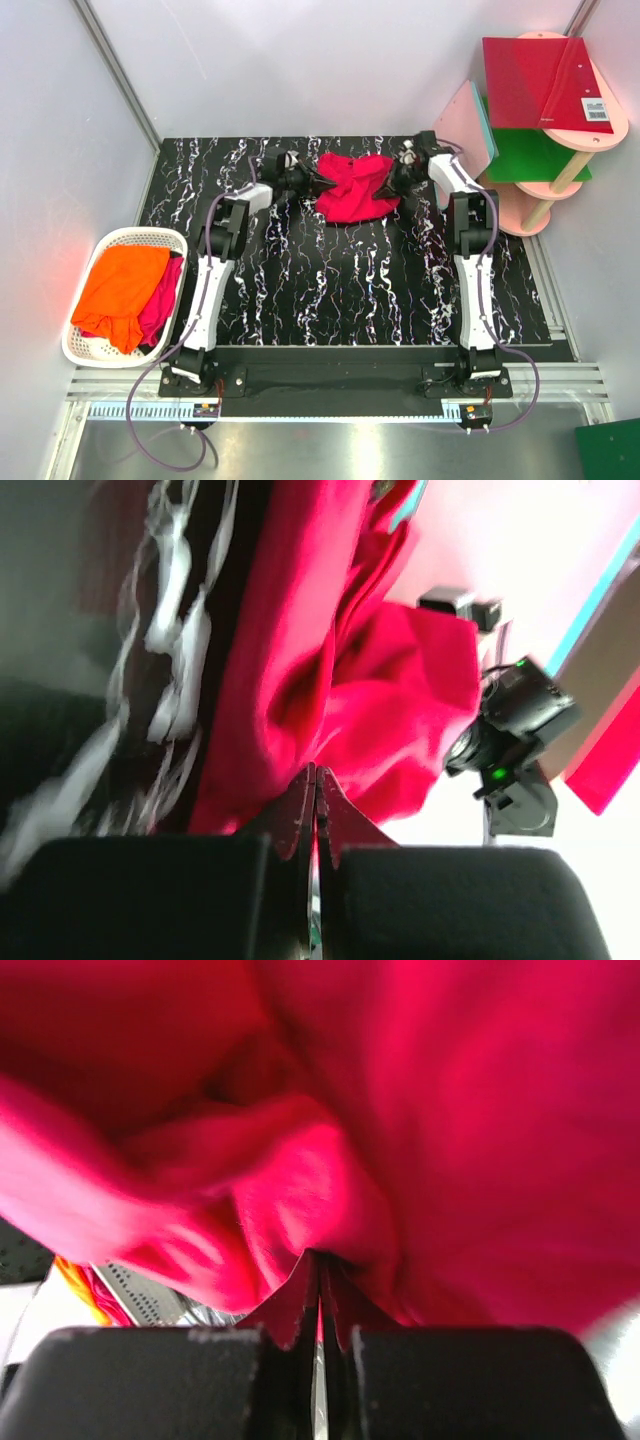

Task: Fold and stack the t-shirts
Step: Smooth out wrinkles on the folded tshirt

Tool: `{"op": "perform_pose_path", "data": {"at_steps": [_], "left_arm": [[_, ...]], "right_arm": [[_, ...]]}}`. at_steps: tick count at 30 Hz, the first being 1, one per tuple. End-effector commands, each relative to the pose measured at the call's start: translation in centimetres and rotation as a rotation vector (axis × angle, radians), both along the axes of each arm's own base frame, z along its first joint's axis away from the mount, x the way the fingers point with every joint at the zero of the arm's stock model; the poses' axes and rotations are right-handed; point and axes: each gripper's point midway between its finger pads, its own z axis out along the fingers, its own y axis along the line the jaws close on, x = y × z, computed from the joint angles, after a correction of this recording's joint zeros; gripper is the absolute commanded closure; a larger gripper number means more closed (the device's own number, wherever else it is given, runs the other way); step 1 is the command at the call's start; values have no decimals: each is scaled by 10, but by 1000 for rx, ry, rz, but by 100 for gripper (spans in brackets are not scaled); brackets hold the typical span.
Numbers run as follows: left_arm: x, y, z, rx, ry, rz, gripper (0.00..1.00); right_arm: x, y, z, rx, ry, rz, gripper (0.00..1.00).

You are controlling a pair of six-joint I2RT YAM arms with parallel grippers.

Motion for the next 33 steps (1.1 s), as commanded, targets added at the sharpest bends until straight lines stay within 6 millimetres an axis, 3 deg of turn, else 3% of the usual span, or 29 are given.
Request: {"op": "perform_pose_path", "data": {"at_steps": [1, 2, 4, 8, 11, 17, 20, 24, 27, 30, 33], "left_arm": [[3, 40, 142, -6, -337, 19, 100], [2, 46, 148, 1, -348, 25, 100], [-3, 57, 160, 26, -367, 24, 100], [-9, 75, 168, 81, -385, 31, 100], [-13, 82, 174, 86, -388, 40, 100], [-15, 96, 181, 83, -390, 54, 100], [-15, 99, 192, 86, -412, 57, 100], [-18, 100, 202, 95, -434, 39, 100], [-22, 102, 201, 106, -431, 31, 100], [-28, 105, 192, 116, -409, 28, 100], [-35, 108, 179, 143, -368, 24, 100]], "right_arm": [[12, 49, 43, 15, -128, 105, 98], [18, 52, 55, 14, -162, 105, 98], [16, 55, 56, 0, -153, 110, 99], [20, 51, 40, -107, -163, 101, 100], [5, 41, 16, -186, -93, 116, 100], [-31, 31, -4, -325, -17, 183, 100], [-45, 33, -9, -397, -11, 229, 100], [-63, 42, -1, -480, -33, 294, 100], [-91, 47, -5, -550, 6, 369, 100], [-135, 48, -12, -604, 106, 478, 100], [-193, 43, -19, -649, 243, 573, 100]]}}
